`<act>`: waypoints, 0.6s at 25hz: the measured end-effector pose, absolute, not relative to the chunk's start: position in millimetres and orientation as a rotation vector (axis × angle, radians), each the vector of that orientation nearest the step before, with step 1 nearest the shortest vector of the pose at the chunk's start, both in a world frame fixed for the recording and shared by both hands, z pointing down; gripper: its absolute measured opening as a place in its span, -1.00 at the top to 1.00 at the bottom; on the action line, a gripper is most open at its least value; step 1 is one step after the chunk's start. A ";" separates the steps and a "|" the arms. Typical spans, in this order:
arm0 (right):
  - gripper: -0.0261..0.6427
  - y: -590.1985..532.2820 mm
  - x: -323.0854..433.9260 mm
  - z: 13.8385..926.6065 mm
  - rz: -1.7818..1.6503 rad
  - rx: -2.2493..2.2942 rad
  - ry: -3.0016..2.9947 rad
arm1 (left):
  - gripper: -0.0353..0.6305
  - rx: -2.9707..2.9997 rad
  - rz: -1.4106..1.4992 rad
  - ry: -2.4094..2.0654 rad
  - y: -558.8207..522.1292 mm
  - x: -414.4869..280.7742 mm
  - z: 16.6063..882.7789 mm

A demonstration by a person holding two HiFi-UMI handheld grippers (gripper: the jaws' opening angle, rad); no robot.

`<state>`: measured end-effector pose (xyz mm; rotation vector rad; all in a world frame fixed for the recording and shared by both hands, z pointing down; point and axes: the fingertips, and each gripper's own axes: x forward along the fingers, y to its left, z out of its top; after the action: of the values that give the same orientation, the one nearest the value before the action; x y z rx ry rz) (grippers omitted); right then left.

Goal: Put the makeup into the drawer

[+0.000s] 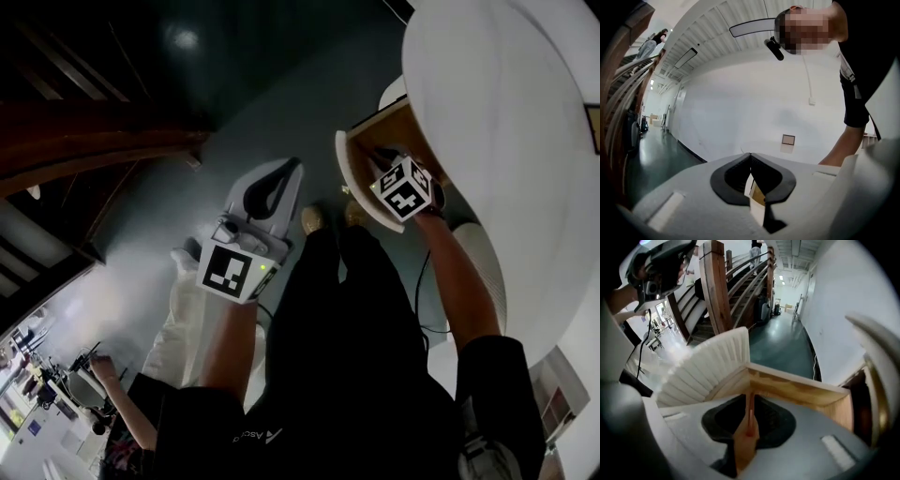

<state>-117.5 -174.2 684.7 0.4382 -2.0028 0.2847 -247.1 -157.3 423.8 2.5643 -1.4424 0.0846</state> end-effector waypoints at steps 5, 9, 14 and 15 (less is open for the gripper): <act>0.79 -162.7 -120.3 609.5 0.235 0.561 -2.127 | 0.86 2.614 0.046 -1.422 -150.4 -230.8 399.1; 0.83 -152.9 -120.0 543.4 0.178 0.656 -2.251 | 0.86 2.667 0.007 -1.410 -141.7 -216.0 375.3; 0.87 -144.3 -118.9 457.4 0.130 0.790 -2.430 | 0.86 2.738 -0.039 -1.394 -130.0 -199.3 342.2; 0.88 -141.3 -120.3 439.9 0.119 0.816 -2.466 | 0.86 2.751 -0.052 -1.389 -126.9 -198.1 334.0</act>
<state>-120.3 -141.3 439.9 0.8164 -2.4662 0.1191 -198.1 -126.9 334.0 2.7508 -1.3891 -0.0522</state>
